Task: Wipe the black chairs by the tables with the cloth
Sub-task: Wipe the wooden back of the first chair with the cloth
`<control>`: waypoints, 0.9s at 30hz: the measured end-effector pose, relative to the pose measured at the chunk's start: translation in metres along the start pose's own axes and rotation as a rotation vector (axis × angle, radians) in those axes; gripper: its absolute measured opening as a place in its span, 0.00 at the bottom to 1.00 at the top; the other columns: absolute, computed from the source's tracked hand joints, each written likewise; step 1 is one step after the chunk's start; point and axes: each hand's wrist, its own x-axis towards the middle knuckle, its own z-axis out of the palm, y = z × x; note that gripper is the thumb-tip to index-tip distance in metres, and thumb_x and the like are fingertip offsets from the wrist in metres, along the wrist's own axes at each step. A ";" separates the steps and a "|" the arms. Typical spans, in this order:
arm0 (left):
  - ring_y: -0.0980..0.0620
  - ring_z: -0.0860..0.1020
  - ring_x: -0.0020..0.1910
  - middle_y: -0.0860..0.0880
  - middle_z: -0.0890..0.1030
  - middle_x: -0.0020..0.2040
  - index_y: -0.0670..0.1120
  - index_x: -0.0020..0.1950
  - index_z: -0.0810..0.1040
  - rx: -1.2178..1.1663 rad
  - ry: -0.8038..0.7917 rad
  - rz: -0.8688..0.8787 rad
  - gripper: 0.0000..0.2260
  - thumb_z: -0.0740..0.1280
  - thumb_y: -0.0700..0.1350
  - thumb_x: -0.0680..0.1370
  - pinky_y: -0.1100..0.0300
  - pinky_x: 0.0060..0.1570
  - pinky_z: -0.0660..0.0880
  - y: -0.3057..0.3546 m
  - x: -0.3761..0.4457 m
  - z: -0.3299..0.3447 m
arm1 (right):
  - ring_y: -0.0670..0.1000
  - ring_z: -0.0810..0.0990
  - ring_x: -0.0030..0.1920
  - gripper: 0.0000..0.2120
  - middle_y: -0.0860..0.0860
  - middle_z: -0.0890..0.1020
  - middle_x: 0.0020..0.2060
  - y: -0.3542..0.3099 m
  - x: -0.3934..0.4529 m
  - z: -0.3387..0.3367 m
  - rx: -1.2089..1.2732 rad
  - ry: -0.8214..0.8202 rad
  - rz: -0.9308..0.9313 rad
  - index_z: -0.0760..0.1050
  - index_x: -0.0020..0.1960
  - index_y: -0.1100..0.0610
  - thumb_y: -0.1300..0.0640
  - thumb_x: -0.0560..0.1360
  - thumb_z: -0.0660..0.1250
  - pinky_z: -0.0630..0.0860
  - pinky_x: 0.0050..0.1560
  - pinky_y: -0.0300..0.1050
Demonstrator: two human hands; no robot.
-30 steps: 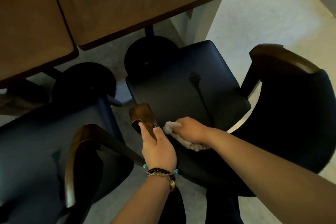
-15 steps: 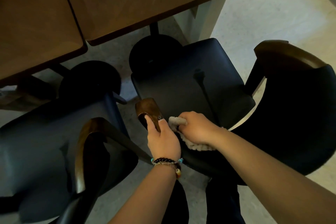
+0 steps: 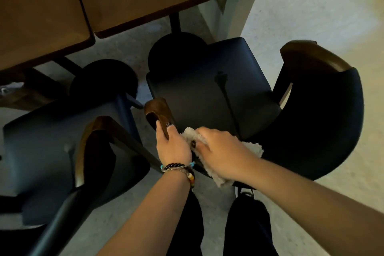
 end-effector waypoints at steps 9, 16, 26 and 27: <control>0.52 0.74 0.42 0.52 0.75 0.51 0.55 0.74 0.62 -0.122 0.247 -0.114 0.19 0.54 0.51 0.83 0.57 0.43 0.69 -0.003 -0.049 0.019 | 0.54 0.79 0.45 0.07 0.55 0.80 0.49 0.077 -0.024 -0.077 -0.424 -0.341 0.090 0.75 0.55 0.54 0.55 0.80 0.60 0.77 0.44 0.49; 0.40 0.75 0.60 0.44 0.74 0.66 0.52 0.77 0.57 -0.016 0.420 -0.023 0.22 0.53 0.52 0.83 0.50 0.56 0.70 -0.018 -0.085 0.040 | 0.59 0.79 0.50 0.08 0.56 0.79 0.52 0.048 -0.016 -0.031 -0.218 -0.177 -0.052 0.72 0.58 0.55 0.55 0.80 0.59 0.68 0.41 0.49; 0.44 0.61 0.74 0.47 0.51 0.79 0.47 0.79 0.44 0.223 0.463 0.144 0.30 0.56 0.47 0.82 0.49 0.68 0.63 -0.011 -0.091 0.044 | 0.55 0.74 0.41 0.06 0.56 0.77 0.49 0.085 -0.017 -0.078 -0.393 -0.297 -0.026 0.73 0.53 0.56 0.55 0.80 0.61 0.69 0.39 0.46; 0.43 0.61 0.74 0.47 0.48 0.80 0.47 0.79 0.42 0.259 0.466 0.169 0.31 0.56 0.46 0.82 0.48 0.67 0.63 -0.011 -0.091 0.044 | 0.56 0.74 0.42 0.08 0.56 0.77 0.48 0.078 -0.016 -0.068 -0.345 -0.272 -0.034 0.74 0.55 0.57 0.55 0.80 0.60 0.68 0.39 0.47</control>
